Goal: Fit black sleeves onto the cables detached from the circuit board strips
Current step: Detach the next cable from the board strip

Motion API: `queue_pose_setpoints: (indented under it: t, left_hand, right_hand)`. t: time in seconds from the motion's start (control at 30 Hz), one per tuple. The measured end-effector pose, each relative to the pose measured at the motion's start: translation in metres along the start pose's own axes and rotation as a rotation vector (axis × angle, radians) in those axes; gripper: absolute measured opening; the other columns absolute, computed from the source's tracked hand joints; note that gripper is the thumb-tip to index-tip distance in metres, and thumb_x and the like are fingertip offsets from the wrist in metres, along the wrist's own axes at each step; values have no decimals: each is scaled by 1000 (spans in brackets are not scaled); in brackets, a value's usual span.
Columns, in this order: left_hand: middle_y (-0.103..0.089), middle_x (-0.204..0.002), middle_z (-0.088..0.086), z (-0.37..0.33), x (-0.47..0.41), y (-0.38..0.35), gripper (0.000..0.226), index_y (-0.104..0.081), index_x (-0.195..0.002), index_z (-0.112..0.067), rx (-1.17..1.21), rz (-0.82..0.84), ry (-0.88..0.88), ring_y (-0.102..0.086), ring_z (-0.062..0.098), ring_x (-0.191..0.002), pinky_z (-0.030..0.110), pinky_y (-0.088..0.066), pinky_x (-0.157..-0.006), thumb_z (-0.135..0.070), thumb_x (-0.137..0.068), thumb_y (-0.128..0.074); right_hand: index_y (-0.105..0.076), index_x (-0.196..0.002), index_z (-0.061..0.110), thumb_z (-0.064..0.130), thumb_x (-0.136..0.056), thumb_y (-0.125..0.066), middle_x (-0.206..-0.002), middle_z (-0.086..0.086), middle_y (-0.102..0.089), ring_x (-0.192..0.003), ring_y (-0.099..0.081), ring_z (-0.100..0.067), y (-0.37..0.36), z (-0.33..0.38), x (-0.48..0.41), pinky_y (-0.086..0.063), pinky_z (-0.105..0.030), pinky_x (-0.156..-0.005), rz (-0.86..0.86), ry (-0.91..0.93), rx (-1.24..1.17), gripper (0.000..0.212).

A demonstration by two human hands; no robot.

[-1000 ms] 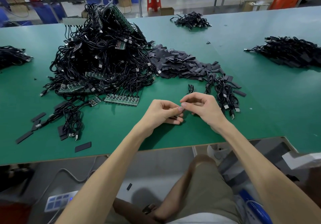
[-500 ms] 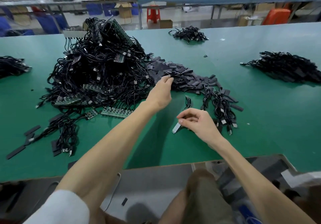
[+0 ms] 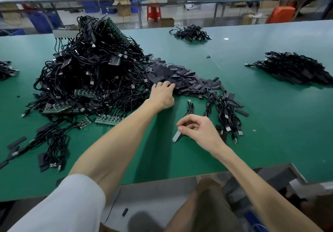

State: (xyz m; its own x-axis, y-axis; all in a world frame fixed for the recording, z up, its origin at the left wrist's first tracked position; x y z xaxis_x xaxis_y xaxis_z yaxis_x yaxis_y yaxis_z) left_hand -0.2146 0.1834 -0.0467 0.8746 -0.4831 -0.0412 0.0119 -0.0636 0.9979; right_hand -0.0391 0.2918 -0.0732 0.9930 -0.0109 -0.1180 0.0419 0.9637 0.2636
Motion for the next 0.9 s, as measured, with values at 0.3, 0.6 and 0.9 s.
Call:
queue_pose_setpoints:
  t: [0.3, 0.6, 0.9]
  left_hand:
    - [-43, -129, 15, -15, 0, 26, 40, -54, -125, -11, 184, -310, 2, -40, 34, -120, 50, -47, -96, -39, -96, -54]
    - [-5, -170, 3, -11, -42, -25, 72, -13, -162, -33, 161, 14, 45, 4, 32, -156, 64, 0, -121, -67, -100, -31]
    - [-34, -156, 6, -7, -20, -33, 58, -36, -150, -29, 119, -144, -50, -20, 27, -147, 56, -19, -116, -58, -101, -33]
  right_hand:
    - [-76, -89, 20, 10, -88, -78, -79, 10, -72, -68, -60, -7, -2, 2, 3, -50, -21, -67, -1, -8, 0, 9]
    - [-76, -87, 22, 13, -88, -78, -70, 11, -66, -62, -51, -5, -1, -1, 1, -39, -15, -56, -18, -34, -12, 9]
    - [-76, -86, 23, 14, -87, -79, -72, 13, -68, -64, -56, -3, -1, 0, -1, -42, -15, -58, -24, -37, 3, 10]
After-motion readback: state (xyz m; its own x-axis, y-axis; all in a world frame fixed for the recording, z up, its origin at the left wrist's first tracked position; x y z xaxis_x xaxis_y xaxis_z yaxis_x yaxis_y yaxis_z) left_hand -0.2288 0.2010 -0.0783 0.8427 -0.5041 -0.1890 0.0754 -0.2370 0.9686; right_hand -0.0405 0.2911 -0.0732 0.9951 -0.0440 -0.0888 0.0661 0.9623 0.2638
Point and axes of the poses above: each hand's wrist, its own x-axis away from the middle knuckle, its own y-axis out of the back of the hand, z = x × y, the point moved 4 cm from there along -x, towards the middle knuckle
